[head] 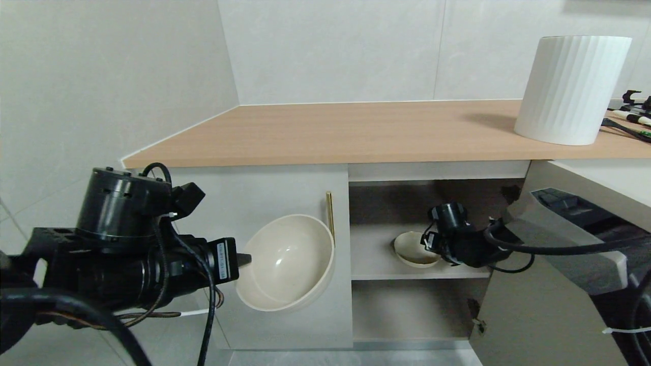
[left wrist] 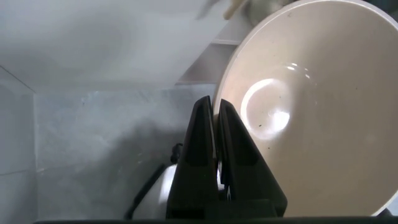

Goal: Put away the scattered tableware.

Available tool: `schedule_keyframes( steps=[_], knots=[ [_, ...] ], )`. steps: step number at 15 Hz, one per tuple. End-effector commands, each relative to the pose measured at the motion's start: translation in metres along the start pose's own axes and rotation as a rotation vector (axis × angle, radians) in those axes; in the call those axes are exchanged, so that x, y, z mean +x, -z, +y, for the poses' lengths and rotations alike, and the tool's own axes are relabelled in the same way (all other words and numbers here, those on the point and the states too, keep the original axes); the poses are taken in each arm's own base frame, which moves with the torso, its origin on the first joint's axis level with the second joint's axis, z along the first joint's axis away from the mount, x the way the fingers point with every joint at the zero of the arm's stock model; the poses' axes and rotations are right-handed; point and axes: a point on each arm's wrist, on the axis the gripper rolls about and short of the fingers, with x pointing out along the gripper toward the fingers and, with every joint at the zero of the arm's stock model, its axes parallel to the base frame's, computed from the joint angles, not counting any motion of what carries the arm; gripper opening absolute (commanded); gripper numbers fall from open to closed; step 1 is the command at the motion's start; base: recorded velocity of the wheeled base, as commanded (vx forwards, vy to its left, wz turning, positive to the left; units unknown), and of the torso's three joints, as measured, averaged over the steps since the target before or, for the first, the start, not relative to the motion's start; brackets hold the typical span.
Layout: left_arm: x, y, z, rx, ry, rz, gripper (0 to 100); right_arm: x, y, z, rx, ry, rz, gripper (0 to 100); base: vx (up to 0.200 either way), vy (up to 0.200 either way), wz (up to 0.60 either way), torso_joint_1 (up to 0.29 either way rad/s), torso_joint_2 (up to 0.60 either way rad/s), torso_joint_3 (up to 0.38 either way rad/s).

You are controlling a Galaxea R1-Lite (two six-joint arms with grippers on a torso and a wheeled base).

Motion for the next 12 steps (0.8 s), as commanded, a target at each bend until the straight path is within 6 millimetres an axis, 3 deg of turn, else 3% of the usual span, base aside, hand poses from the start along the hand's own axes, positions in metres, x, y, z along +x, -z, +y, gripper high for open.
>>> schedule_keyframes(
  steps=[1, 3, 6, 7, 8, 12],
  knots=[
    [0.041, 0.007, 0.004, 0.011, -0.112, 0.067, 0, -0.100, -0.024, 0.010, -0.023, -0.199, 0.016, 100, 0.000, 0.000, 0.00, 0.000, 0.00, 0.000],
    [0.059, 0.009, 0.001, 0.030, -0.174, 0.072, 0, -0.152, -0.023, 0.018, -0.062, -0.331, 0.038, 100, 0.000, 0.000, 0.00, 0.000, 0.00, 0.000],
    [0.067, 0.021, -0.012, 0.077, -0.169, 0.101, 0, -0.229, -0.012, 0.032, -0.151, -0.478, 0.077, 100, 0.000, 0.000, 0.00, 0.000, 0.00, 0.000],
    [0.066, 0.022, -0.014, 0.081, -0.166, 0.102, 0, -0.236, -0.011, 0.033, -0.159, -0.495, 0.082, 100, 0.000, 0.000, 0.00, 0.000, 0.00, 0.000],
    [0.069, 0.028, -0.019, 0.100, -0.157, 0.122, 0, -0.262, -0.002, 0.037, -0.197, -0.571, 0.112, 100, 0.000, 0.000, 0.00, 0.000, 0.00, 0.000],
    [0.072, 0.042, -0.029, 0.146, -0.134, 0.164, 0, -0.282, 0.023, 0.049, -0.266, -0.637, 0.162, 100, 0.000, 0.000, 0.00, 0.000, 0.00, 0.000]
  ],
)
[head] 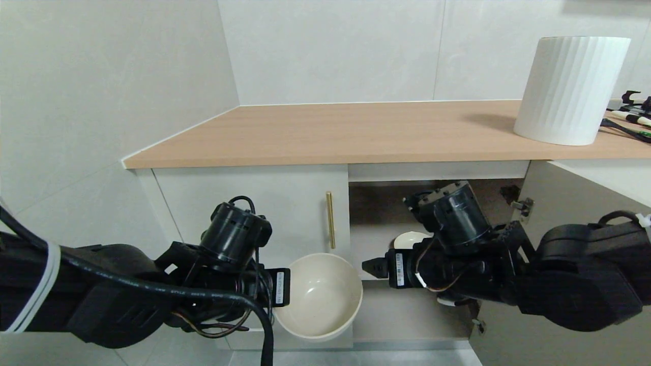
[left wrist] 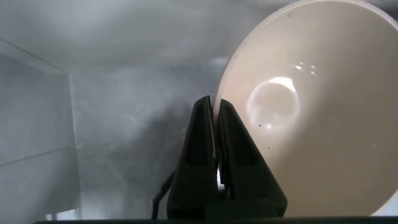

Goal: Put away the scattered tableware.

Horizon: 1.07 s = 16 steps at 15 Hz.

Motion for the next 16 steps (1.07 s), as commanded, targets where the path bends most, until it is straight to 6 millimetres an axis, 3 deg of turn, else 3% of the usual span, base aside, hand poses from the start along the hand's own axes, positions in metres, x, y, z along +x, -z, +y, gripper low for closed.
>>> schedule_keyframes(
  steps=[1, 7, 14, 15, 16],
  knots=[
    [0.004, 0.008, -0.007, 0.028, 0.007, 0.027, 0, -0.006, 0.010, 0.013, -0.030, -0.037, 0.018, 100, 0.000, 0.000, 0.00, 0.000, 0.00, 0.000],
    [0.000, 0.013, -0.014, 0.052, 0.018, 0.023, 0, 0.025, 0.029, 0.014, -0.052, 0.003, 0.089, 100, 0.000, 0.000, 0.00, 0.000, 0.00, 0.000],
    [-0.004, 0.016, -0.017, 0.065, 0.031, 0.022, 0, 0.040, 0.038, 0.012, -0.057, 0.027, 0.124, 100, 0.000, 0.000, 0.00, 0.000, 0.00, 0.000],
    [-0.004, 0.016, -0.017, 0.065, 0.031, 0.022, 0, 0.040, 0.037, 0.013, -0.053, 0.024, 0.120, 0, 0.000, 0.000, 0.00, 0.000, 0.00, 0.000],
    [-0.004, 0.016, -0.017, 0.065, 0.029, 0.025, 0, 0.039, 0.037, 0.013, -0.048, 0.024, 0.119, 0, 0.000, 0.000, 0.00, 0.000, 0.00, 0.000]
  ],
)
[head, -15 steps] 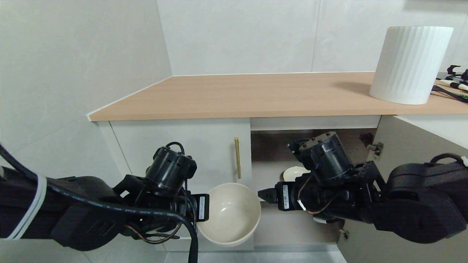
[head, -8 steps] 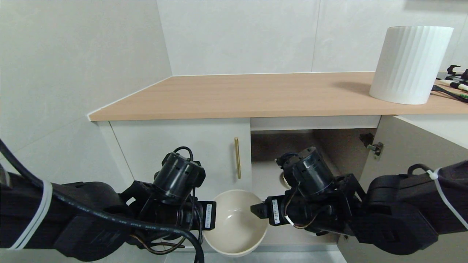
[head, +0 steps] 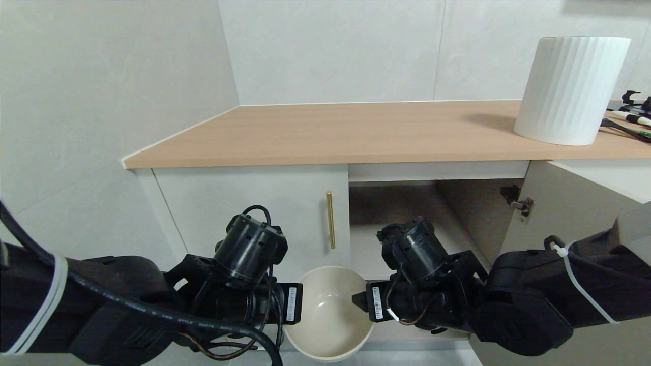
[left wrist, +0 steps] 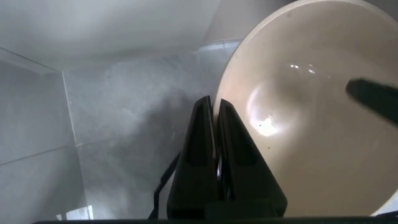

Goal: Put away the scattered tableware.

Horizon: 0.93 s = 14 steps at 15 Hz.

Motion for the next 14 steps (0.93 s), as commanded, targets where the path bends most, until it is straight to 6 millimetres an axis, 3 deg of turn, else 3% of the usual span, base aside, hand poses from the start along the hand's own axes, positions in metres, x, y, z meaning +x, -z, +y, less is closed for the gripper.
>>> schedule_keyframes(
  steps=[1, 9, 10, 14],
  knots=[
    [-0.0008, -0.0002, -0.0001, 0.000, 0.001, -0.002, 0, 0.0001, 0.0004, -0.0002, 0.000, 0.002, 0.000, 0, 0.000, 0.000, 0.00, 0.000, 0.00, 0.000],
    [-0.0003, 0.0015, 0.0007, 0.001, -0.001, 0.002, 0, -0.0044, 0.0022, 0.0036, -0.010, -0.007, -0.001, 0, 0.000, 0.000, 0.00, 0.000, 0.00, 0.000],
    [-0.0003, 0.0014, 0.0006, 0.002, 0.000, 0.000, 100, -0.0039, 0.0025, 0.0035, -0.010, -0.007, 0.000, 0, 0.000, 0.000, 0.00, 0.000, 0.00, 0.000],
    [-0.0088, -0.0046, -0.0004, -0.012, 0.024, -0.050, 100, -0.0028, 0.0035, 0.0031, -0.011, -0.004, 0.004, 0, 0.000, 0.000, 0.00, 0.000, 0.00, 0.000]
  ],
)
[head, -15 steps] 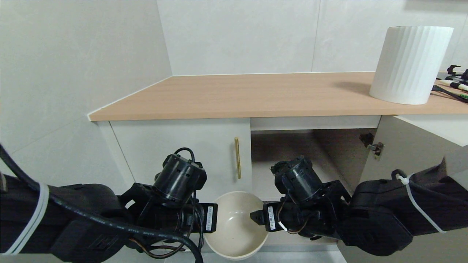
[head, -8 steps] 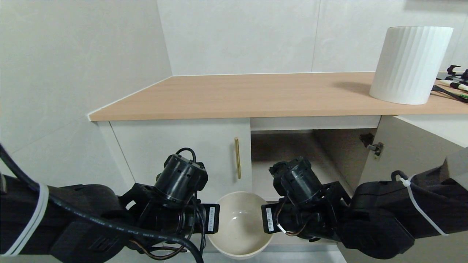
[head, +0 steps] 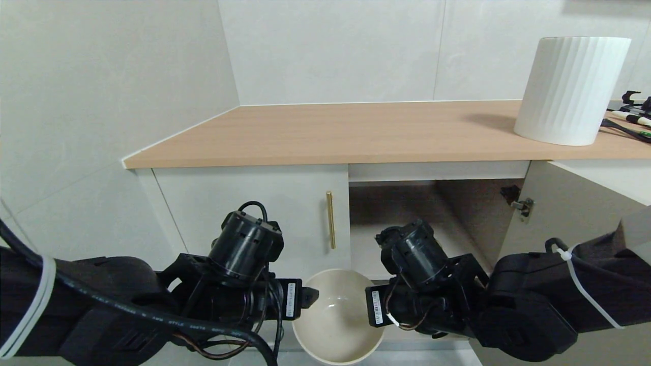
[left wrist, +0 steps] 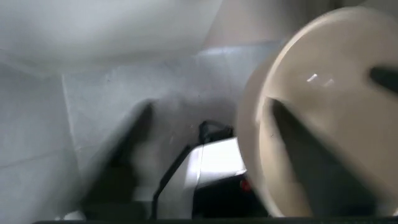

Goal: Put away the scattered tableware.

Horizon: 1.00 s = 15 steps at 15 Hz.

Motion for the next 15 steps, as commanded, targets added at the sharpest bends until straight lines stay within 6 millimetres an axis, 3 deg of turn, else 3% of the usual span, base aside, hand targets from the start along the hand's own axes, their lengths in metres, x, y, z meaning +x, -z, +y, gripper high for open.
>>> schedule_keyframes(
  steps=[1, 4, 11, 15],
  knots=[
    [-0.008, -0.004, 0.000, -0.013, 0.018, -0.042, 100, 0.001, 0.000, 0.000, 0.001, 0.000, -0.001, 0, 0.000, 0.000, 0.00, 0.000, 0.00, 0.000],
    [-0.015, -0.010, 0.003, -0.043, 0.050, -0.129, 100, 0.018, -0.006, -0.022, 0.044, 0.068, 0.006, 0, 0.000, 0.000, 0.00, 0.000, 0.00, 0.000],
    [-0.015, -0.012, 0.005, -0.052, 0.053, -0.147, 100, 0.087, -0.051, -0.141, 0.298, 0.346, -0.152, 0, 0.000, 0.000, 0.00, 0.000, 0.00, 0.000],
    [-0.017, -0.012, 0.005, -0.052, 0.054, -0.149, 100, 0.106, -0.067, -0.175, 0.409, 0.428, -0.240, 0, 0.000, 0.000, 0.00, 0.000, 0.00, 0.000]
  ],
)
